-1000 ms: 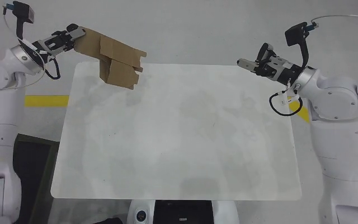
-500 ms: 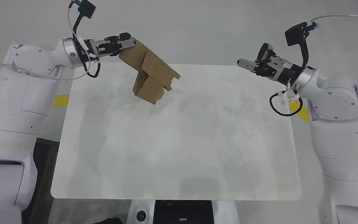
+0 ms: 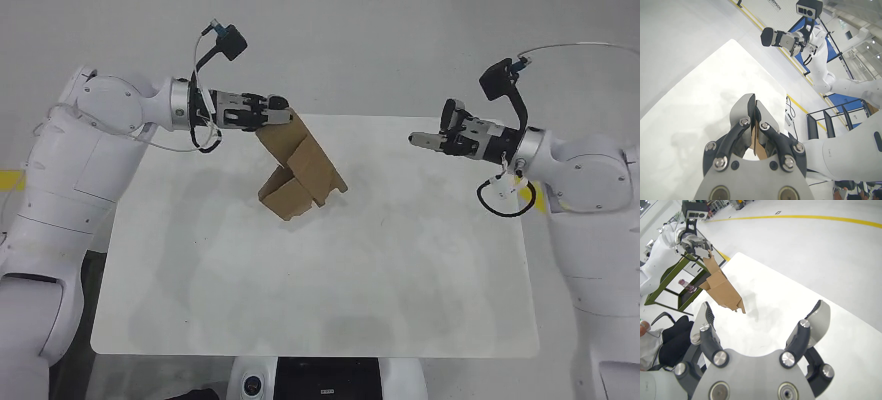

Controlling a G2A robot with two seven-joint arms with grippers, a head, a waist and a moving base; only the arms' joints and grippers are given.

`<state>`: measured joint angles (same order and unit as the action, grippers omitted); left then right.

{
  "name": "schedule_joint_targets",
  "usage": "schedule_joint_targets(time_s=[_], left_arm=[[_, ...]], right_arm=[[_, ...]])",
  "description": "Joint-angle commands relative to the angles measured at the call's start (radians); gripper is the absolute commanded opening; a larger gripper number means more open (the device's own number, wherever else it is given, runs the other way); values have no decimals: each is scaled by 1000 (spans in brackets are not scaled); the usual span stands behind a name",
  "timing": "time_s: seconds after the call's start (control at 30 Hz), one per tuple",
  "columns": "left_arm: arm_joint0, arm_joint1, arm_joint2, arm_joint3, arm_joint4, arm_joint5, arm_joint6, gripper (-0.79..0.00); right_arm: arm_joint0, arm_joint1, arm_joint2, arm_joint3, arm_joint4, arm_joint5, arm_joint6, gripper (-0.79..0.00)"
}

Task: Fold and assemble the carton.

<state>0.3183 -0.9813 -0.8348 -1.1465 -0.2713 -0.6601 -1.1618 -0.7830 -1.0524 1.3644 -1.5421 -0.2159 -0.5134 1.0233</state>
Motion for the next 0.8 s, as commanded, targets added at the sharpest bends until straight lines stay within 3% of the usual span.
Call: schedule_joint_targets(time_s=[0.0,0.3,0.77], left_arm=[[0,-2,13,-13,4,4,-2,-785],[2,2,49,-73,13,8,-6,-785],[-21,24,124,-154,-55,18,-16,-785]], right_arm=[[49,-5,-55,47,51,-29,56,0],[231,-43,-273,237,149,-121,162,0],[406,-73,-619,362,179,-239,44,0]])
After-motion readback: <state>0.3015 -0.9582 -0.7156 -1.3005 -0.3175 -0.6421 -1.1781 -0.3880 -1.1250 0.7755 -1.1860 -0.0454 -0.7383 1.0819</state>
